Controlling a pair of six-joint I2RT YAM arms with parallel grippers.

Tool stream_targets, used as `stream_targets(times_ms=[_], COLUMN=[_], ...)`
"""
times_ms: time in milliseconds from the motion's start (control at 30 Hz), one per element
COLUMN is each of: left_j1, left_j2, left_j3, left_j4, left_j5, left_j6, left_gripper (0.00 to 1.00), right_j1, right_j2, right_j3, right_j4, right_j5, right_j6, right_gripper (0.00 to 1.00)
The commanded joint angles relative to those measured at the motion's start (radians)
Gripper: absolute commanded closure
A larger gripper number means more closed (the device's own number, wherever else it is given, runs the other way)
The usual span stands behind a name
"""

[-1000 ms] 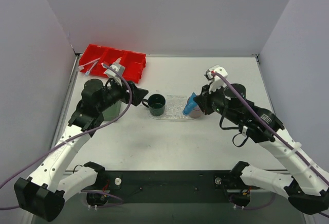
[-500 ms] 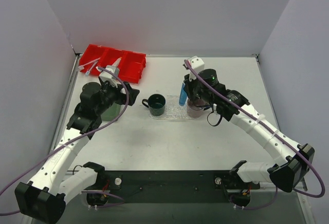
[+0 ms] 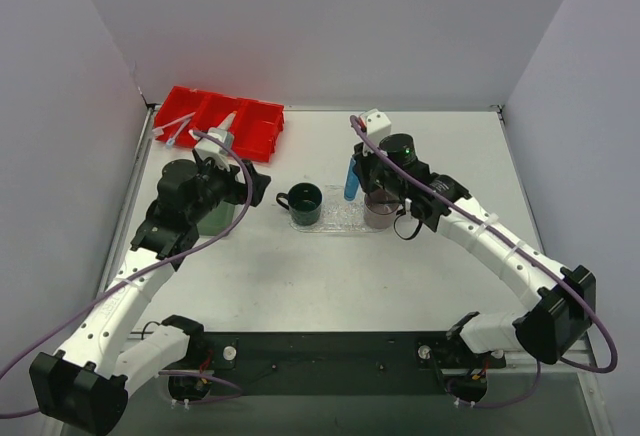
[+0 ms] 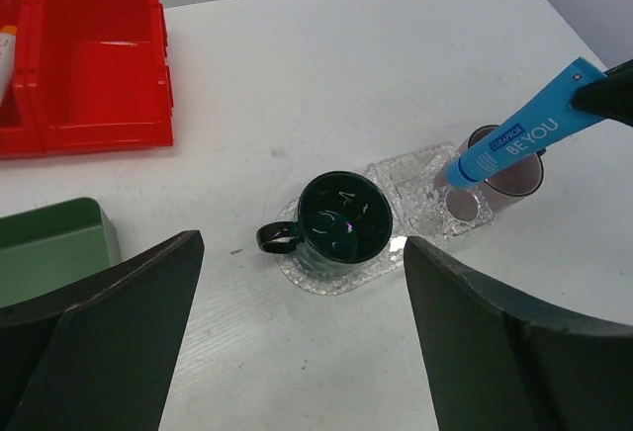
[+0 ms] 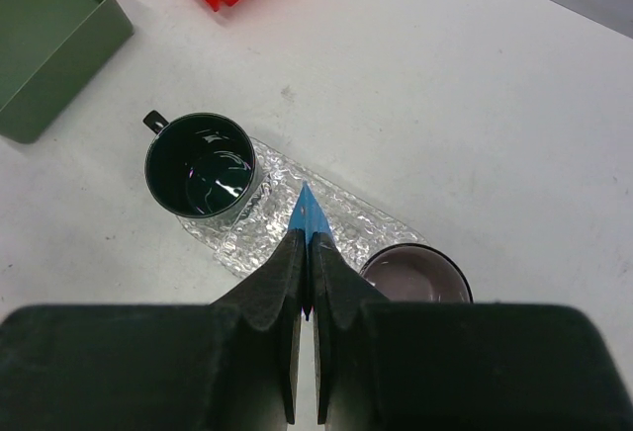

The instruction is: Prepare toiletry sets of a toothbrush and toothpaste on the tray

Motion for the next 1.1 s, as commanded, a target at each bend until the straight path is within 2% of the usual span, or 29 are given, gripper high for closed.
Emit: stream_targets(times_ms=[0, 1067], left_j1=[0.004, 0.024], left_j2=[0.001, 0.019], left_j3=[0.023, 0.027], left_j4=[0.010, 0.005], left_j5=[-0.004, 0.024], left_j6=[0.016, 0.019], left_gripper=[0.07, 0.09], right_j1=[-0.008, -0.014], right_j2=[0.010, 0.098], right_j3=[0.001, -0.028], right_j4=[0.098, 0.144], right_j5=[-0.026, -0.003], right_j6=[-0.017, -0.084], right_gripper=[1.00, 1.00])
